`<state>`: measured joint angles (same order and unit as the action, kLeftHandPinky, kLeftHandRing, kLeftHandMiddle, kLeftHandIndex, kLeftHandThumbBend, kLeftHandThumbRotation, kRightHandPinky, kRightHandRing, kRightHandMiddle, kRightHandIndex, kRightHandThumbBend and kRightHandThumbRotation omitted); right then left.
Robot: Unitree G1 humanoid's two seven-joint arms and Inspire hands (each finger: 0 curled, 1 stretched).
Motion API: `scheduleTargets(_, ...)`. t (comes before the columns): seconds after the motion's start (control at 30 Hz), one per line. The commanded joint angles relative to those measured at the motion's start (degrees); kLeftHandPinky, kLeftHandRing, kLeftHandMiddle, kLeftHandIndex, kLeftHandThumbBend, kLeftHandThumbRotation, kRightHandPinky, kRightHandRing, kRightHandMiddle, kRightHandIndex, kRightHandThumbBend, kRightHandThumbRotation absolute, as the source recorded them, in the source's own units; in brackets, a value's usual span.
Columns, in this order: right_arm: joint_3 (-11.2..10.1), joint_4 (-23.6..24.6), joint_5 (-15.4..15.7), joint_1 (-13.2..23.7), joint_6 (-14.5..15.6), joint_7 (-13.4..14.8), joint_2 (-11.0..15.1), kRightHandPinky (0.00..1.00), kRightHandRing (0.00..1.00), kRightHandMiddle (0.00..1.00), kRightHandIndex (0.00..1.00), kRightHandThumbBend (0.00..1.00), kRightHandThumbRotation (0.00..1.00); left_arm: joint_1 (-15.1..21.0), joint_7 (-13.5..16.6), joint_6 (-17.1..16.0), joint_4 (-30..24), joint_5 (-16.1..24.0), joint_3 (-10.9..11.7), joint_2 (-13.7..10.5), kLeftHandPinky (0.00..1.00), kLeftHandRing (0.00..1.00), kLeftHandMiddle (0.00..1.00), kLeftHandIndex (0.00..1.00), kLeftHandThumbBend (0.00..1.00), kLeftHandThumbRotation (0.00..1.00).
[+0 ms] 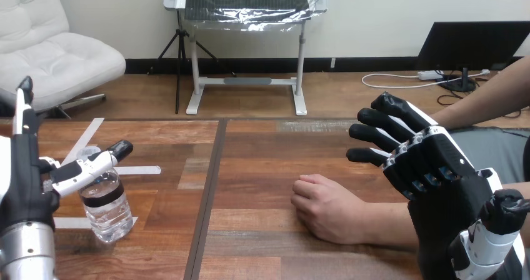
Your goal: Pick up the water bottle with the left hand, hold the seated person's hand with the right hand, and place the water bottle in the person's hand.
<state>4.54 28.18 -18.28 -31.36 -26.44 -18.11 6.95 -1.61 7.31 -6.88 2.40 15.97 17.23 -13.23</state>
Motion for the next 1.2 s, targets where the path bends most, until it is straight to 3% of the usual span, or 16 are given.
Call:
scheduleTargets(0.0, -0.5, 1.0, -1.0, 2.1, 0.3, 0.0, 0.0, 0.7, 0.79, 0.8, 0.81, 0.93, 1.0, 5.0, 1.0, -2.4, 4.6, -0.5, -1.1, -2.0, 0.0, 1.0, 1.0, 1.0, 0.99, 0.24)
scheduleTargets(0.5, -0.7, 1.3, -1.0, 1.7, 0.3, 0.1, -0.1, 0.69, 0.78, 0.8, 0.81, 0.93, 1.0, 8.8, 2.2, -8.2, 15.1, -2.1, -1.7, -3.5, 0.0, 1.0, 1.0, 1.0, 1.0, 0.27)
scheduleTargets(1.17, -0.8, 1.4, -1.3, 1.6, 0.6, 0.0, -0.1, 0.69, 0.78, 0.8, 0.81, 0.93, 0.99, 9.0, 3.8, -11.2, 15.1, -3.0, -2.0, -3.1, 0.0, 1.0, 1.0, 1.0, 0.96, 0.33)
